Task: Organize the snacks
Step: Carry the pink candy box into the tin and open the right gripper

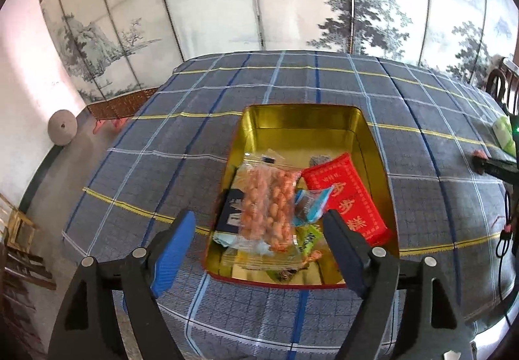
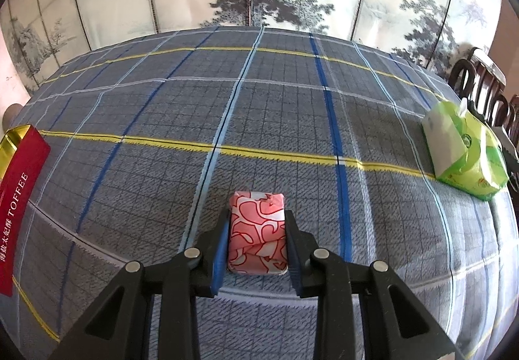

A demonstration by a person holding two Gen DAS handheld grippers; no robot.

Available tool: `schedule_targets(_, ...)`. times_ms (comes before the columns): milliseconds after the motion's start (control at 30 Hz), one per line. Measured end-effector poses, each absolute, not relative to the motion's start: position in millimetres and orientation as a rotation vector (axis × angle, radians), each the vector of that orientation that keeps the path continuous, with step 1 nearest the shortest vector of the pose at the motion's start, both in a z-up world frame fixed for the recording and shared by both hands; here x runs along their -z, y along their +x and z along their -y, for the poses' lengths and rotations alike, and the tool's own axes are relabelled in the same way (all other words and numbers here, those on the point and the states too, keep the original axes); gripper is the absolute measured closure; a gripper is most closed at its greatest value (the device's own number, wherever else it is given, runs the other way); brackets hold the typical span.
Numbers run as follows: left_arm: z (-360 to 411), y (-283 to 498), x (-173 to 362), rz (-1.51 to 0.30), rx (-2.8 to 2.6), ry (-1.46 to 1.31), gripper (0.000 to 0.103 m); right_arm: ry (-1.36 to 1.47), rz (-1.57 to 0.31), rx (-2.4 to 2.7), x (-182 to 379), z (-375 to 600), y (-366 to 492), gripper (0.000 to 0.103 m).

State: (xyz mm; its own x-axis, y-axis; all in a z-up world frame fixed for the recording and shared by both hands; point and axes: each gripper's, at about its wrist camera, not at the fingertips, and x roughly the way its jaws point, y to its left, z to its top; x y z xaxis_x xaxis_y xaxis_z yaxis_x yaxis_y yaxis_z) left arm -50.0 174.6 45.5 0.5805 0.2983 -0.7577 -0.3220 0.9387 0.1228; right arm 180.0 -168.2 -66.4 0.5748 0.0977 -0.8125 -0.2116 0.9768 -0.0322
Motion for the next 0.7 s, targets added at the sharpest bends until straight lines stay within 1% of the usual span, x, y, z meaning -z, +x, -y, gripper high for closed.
schedule_targets(133, -188, -56, -47, -0.870, -0.394, -0.080, 0.021, -0.107, -0.941, -0.197, 58, 156, 166, 0.073)
schedule_targets(267, -195, -61, -44, -0.871, -0.421, -0.108, 0.021, -0.080, -0.934, -0.239, 45, 135, 148, 0.073)
schedule_targets(700, -207, -76, -41, -0.884, -0.442, -0.133, 0.020, -0.090, -0.927, -0.467, 17, 12, 89, 0.073)
